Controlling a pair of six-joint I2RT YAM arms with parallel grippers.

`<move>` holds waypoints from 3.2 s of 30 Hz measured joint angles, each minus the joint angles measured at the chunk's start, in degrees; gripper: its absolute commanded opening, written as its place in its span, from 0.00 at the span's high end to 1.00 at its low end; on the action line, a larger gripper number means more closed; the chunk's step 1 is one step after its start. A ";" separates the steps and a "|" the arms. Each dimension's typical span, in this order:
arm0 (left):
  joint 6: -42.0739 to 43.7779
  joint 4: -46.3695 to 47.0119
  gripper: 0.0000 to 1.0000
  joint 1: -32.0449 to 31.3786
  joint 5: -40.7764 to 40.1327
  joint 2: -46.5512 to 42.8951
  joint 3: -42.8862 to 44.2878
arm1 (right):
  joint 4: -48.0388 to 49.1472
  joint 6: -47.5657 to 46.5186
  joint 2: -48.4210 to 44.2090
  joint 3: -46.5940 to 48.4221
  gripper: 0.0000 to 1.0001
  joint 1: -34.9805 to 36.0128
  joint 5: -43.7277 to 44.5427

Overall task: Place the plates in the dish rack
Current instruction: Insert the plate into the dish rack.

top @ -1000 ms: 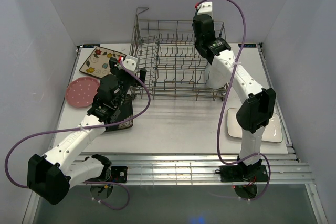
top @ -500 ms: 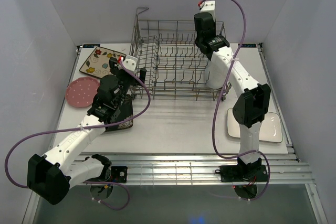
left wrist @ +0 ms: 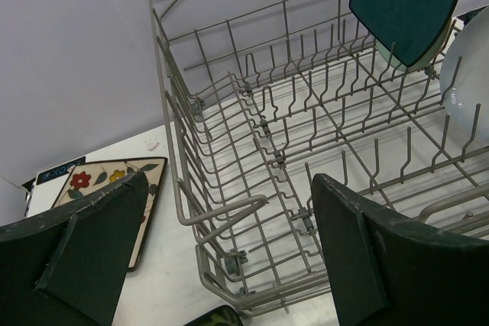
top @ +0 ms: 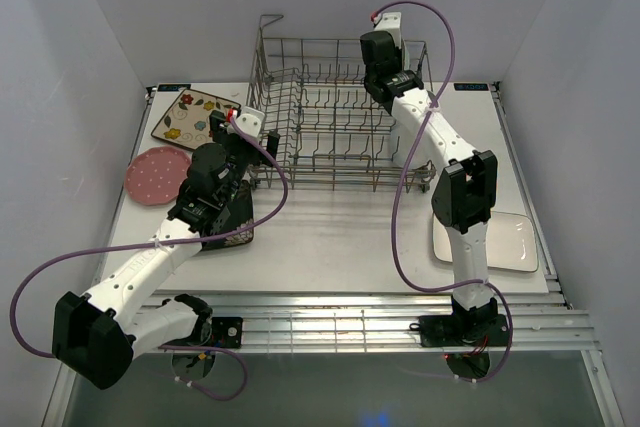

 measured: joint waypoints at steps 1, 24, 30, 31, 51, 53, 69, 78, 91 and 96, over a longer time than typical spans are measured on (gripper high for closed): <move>0.02 0.02 0.02 0.02 -0.02 0.00 0.00 | -0.04 0.33 0.07 0.00 0.92 0.00 0.00; 0.39 0.04 0.02 0.00 -0.11 0.00 -0.07 | 1.64 5.40 0.07 -1.53 0.92 -0.15 2.67; 0.39 0.04 0.02 0.00 -0.13 0.00 -0.07 | 1.46 5.90 0.07 -1.53 0.92 -0.15 2.64; 0.39 0.02 0.02 0.00 -0.13 0.00 -0.07 | 1.42 5.90 0.07 -1.53 0.92 -0.15 2.60; 0.39 0.04 0.02 0.00 -0.13 0.00 -0.09 | 1.16 3.96 4.31 2.62 0.92 -0.15 1.42; 0.39 0.04 0.02 0.00 -0.13 0.00 -0.09 | 0.79 3.69 4.83 3.39 0.92 -0.17 1.05; 0.39 0.04 0.02 0.00 -0.17 0.00 -0.09 | -1.88 3.37 7.85 7.50 0.92 -0.70 -0.85; 0.39 0.07 0.02 0.00 -0.17 0.00 -0.09 | -3.28 3.56 7.32 7.50 0.92 -0.61 -1.09; 0.39 0.04 0.02 0.00 -0.17 0.00 -0.09 | -4.33 0.31 6.38 7.82 0.92 1.73 3.17; 0.39 0.04 0.02 0.00 -0.17 0.00 -0.09 | -4.33 0.24 6.38 7.82 0.92 1.77 3.21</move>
